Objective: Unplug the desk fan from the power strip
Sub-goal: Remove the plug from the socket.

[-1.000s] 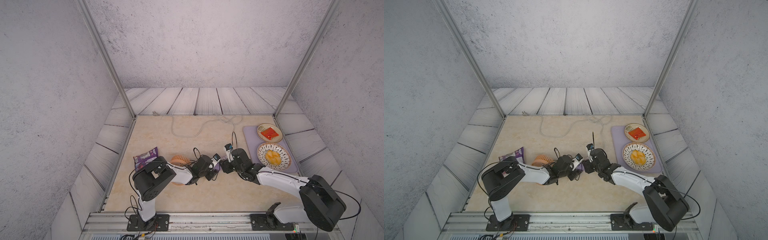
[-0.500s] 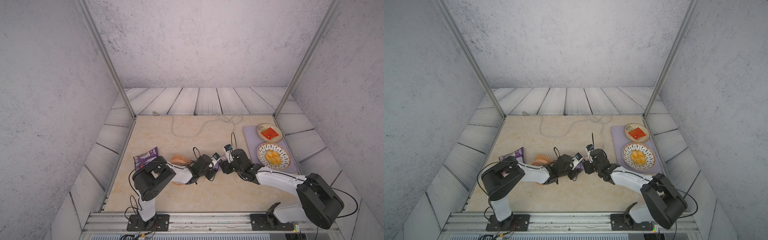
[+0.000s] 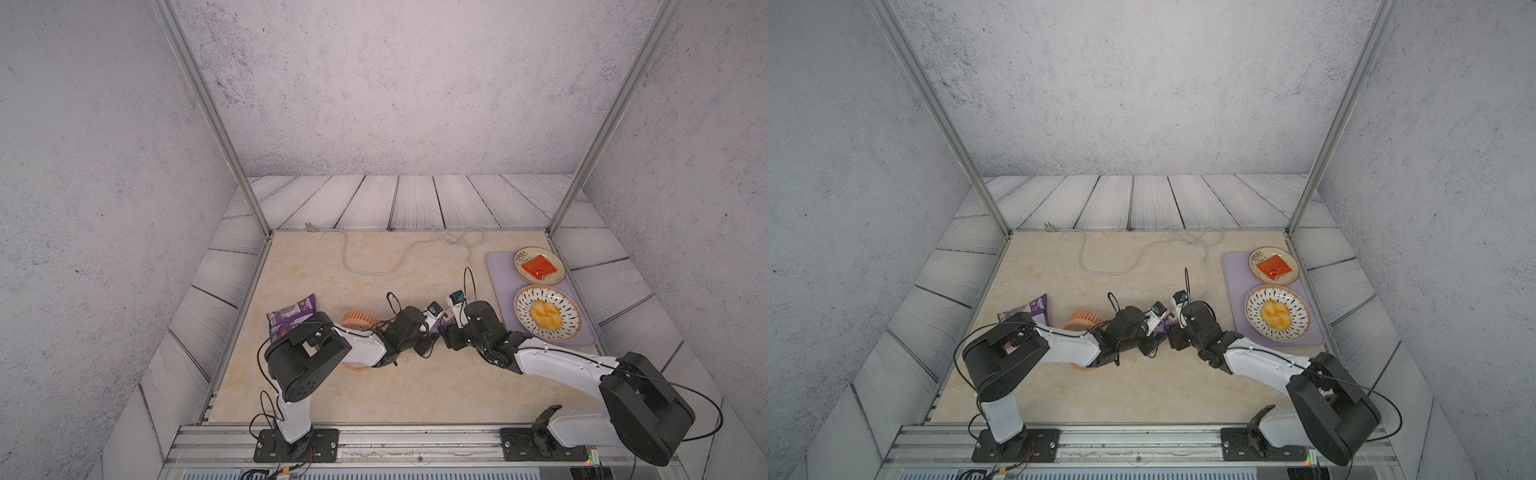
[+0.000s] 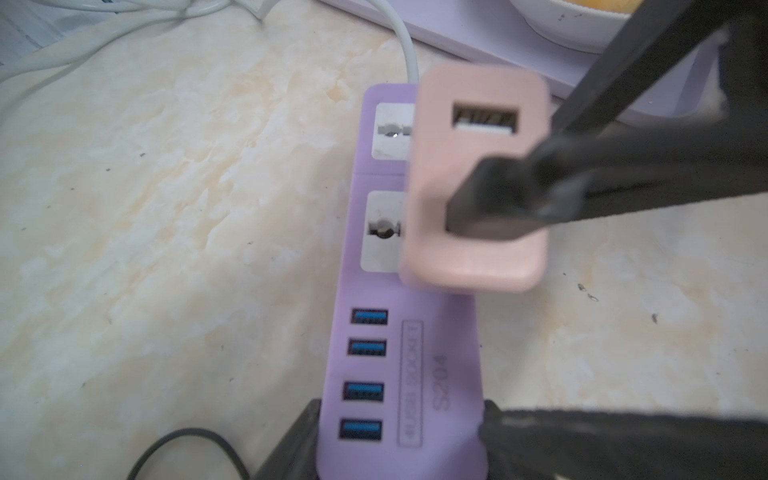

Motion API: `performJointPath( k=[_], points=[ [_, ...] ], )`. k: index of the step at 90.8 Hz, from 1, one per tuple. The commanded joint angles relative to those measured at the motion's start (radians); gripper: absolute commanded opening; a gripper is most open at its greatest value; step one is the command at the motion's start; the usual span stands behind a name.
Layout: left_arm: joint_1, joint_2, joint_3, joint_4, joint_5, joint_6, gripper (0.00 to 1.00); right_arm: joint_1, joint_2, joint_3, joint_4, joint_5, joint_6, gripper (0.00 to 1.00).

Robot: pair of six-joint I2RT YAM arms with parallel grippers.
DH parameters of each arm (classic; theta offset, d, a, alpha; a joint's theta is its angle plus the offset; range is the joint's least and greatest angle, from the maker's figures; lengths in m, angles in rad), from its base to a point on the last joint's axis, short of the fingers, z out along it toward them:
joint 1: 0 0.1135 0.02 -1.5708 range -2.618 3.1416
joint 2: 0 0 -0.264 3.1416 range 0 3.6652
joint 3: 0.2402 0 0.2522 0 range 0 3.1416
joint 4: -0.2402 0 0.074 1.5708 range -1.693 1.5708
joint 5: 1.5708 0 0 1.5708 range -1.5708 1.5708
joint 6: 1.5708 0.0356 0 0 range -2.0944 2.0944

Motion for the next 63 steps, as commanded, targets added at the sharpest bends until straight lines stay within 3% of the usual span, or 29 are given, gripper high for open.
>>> performJointPath(
  k=[1, 24, 63],
  points=[
    [-0.001, -0.031, 0.031, 0.015, 0.005, 0.008, 0.00, 0.001, -0.047, -0.034, 0.006, 0.033, 0.014, 0.67],
    [0.000, -0.028, 0.020, -0.025, 0.011, 0.021, 0.00, -0.007, -0.105, -0.089, 0.019, 0.079, -0.021, 0.67],
    [0.001, -0.034, 0.004, -0.019, 0.026, 0.017, 0.00, -0.006, -0.047, -0.062, 0.141, 0.023, -0.082, 0.68]
  ],
)
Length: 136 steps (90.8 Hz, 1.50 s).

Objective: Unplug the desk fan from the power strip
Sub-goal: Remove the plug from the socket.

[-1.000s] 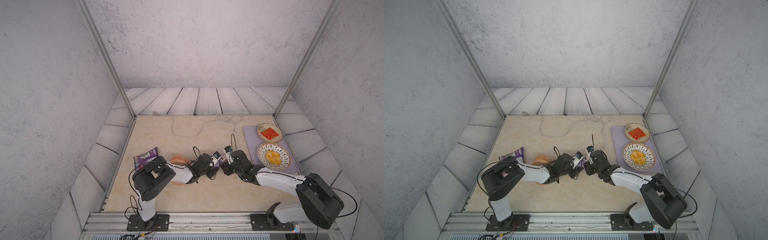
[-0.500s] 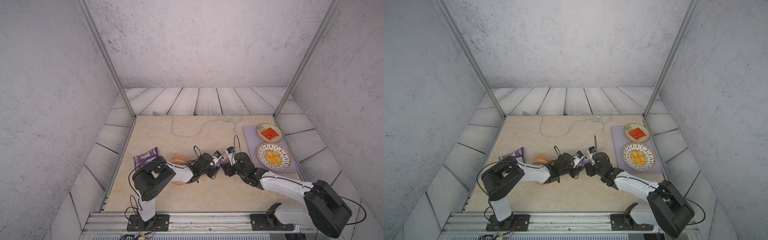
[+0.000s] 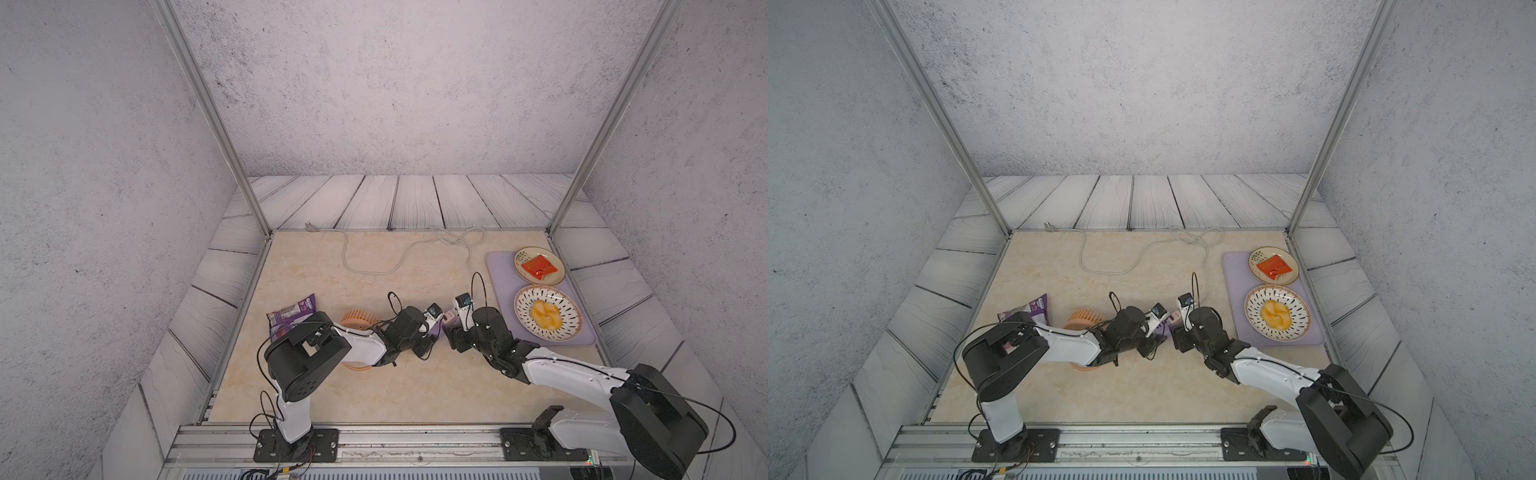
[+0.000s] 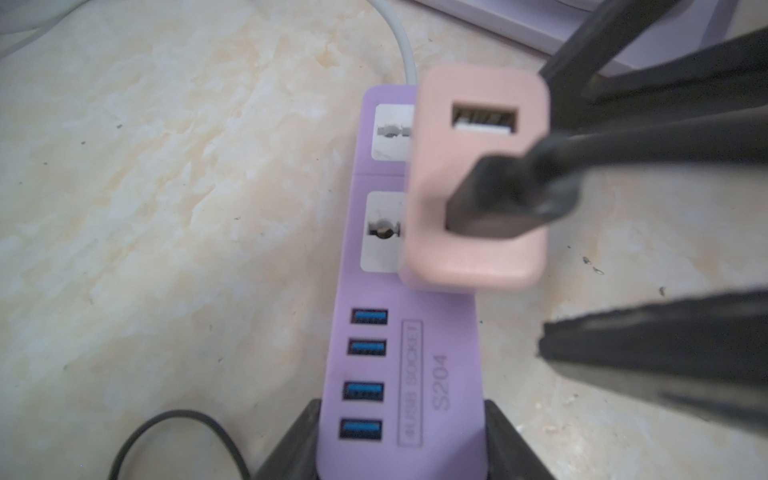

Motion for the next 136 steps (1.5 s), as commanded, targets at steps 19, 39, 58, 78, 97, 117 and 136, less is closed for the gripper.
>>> performJointPath(
  k=[19, 39, 58, 78, 97, 117, 136],
  points=[
    [0.001, -0.030, -0.002, 0.039, 0.019, 0.003, 0.00, -0.002, 0.069, 0.038, 0.069, -0.001, -0.039, 0.67],
    [0.001, -0.030, -0.005, 0.042, 0.018, 0.000, 0.00, -0.002, 0.106, 0.061, 0.098, 0.008, -0.047, 0.64],
    [0.001, -0.032, -0.007, 0.044, 0.013, 0.000, 0.00, -0.002, 0.116, 0.046, 0.115, -0.001, -0.042, 0.47],
    [0.002, -0.021, -0.005, 0.048, 0.020, -0.005, 0.00, -0.007, 0.046, 0.040, 0.109, -0.041, 0.000, 0.36],
    [0.001, -0.018, -0.003, 0.050, 0.026, -0.004, 0.00, -0.012, 0.077, 0.129, -0.042, -0.108, 0.032, 0.31],
    [0.001, -0.015, -0.003, 0.053, 0.030, -0.004, 0.00, -0.012, 0.140, 0.203, -0.189, -0.119, 0.086, 0.30],
    [0.001, -0.013, -0.002, 0.055, 0.035, -0.005, 0.00, -0.014, 0.200, 0.246, -0.238, -0.102, 0.103, 0.27]
  ],
)
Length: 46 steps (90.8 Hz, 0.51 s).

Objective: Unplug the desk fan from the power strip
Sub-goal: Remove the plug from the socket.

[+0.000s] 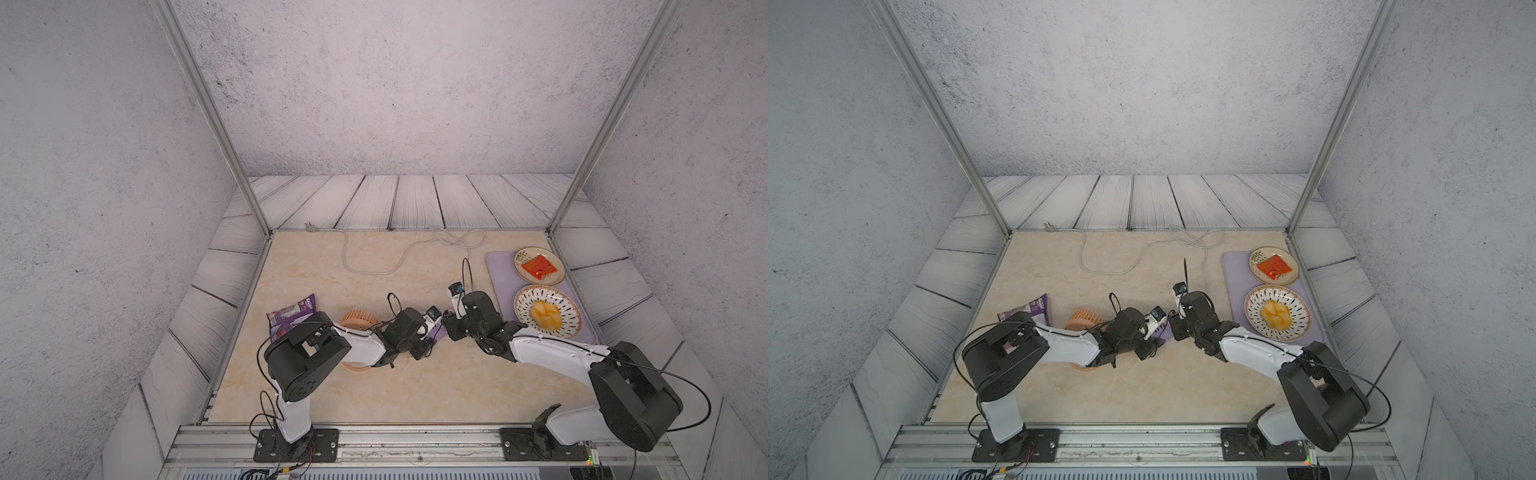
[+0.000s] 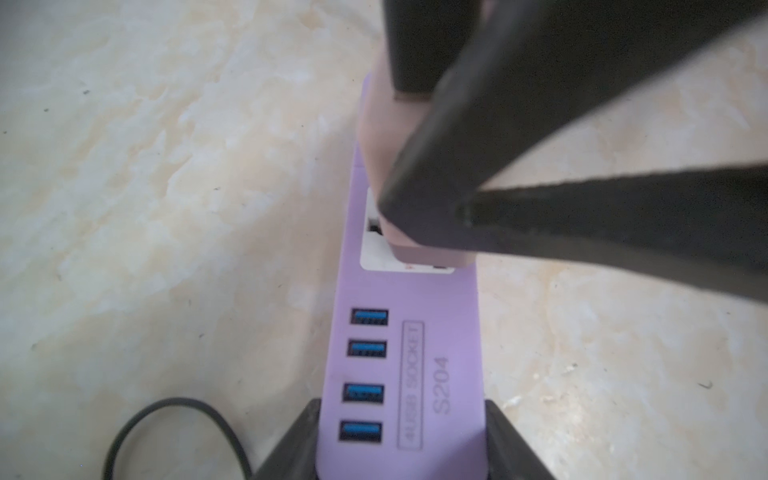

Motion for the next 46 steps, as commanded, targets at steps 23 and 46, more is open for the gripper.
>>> performJointPath(
  k=[23, 46],
  points=[
    [-0.002, -0.009, 0.017, 0.076, 0.013, -0.004, 0.00, 0.038, 0.023, 0.043, -0.042, -0.087, 0.009, 0.25],
    [0.001, 0.002, 0.025, 0.088, 0.011, -0.021, 0.00, 0.067, -0.058, -0.068, 0.086, -0.160, 0.007, 0.25]
  ],
)
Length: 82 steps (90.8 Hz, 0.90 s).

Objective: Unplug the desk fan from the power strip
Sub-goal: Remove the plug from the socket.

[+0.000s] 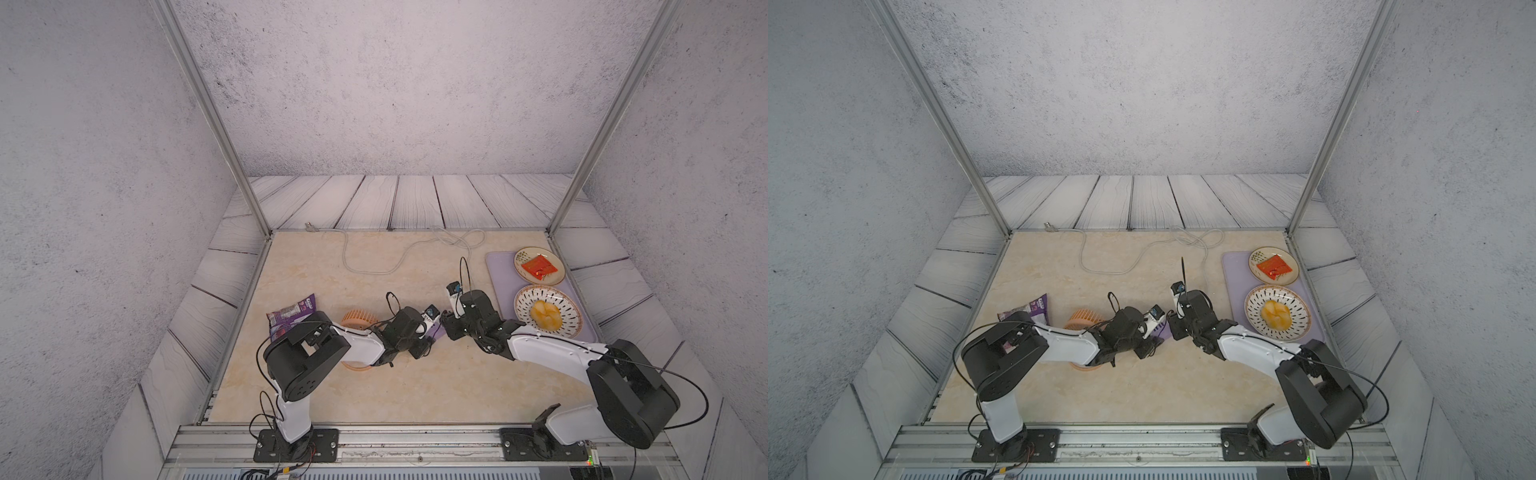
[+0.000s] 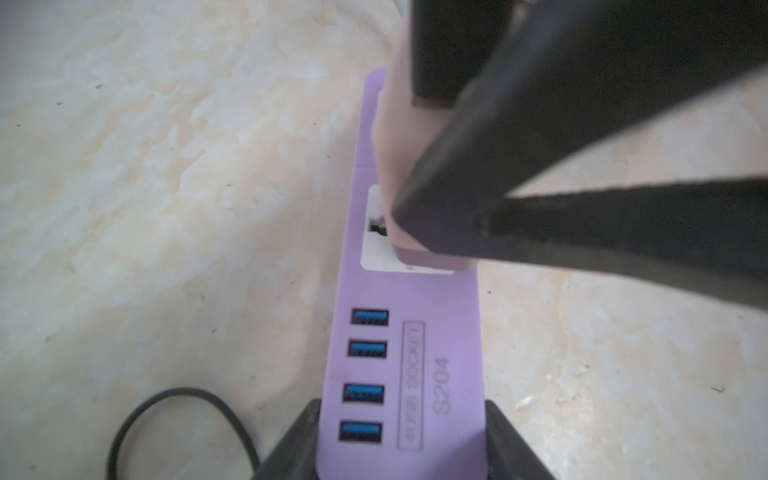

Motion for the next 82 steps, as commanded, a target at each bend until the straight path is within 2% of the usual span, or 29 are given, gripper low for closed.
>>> performJointPath(
  k=[1, 17, 37, 67, 82],
  points=[
    [-0.008, 0.001, 0.025, 0.089, 0.010, -0.019, 0.00, 0.055, -0.054, -0.057, 0.073, -0.157, 0.029, 0.25],
    [-0.006, -0.002, 0.024, 0.081, 0.010, -0.018, 0.00, 0.052, -0.120, -0.104, 0.113, -0.087, 0.023, 0.24],
    [-0.005, 0.001, 0.031, 0.079, 0.013, -0.020, 0.00, 0.088, -0.081, -0.099, 0.171, -0.135, -0.016, 0.23],
    [-0.005, 0.005, 0.036, 0.083, 0.011, -0.023, 0.00, 0.101, -0.034, -0.115, 0.223, -0.179, 0.037, 0.23],
    [-0.005, 0.012, 0.039, 0.087, 0.017, -0.027, 0.00, 0.123, -0.017, -0.070, 0.196, -0.212, 0.040, 0.23]
  ],
)
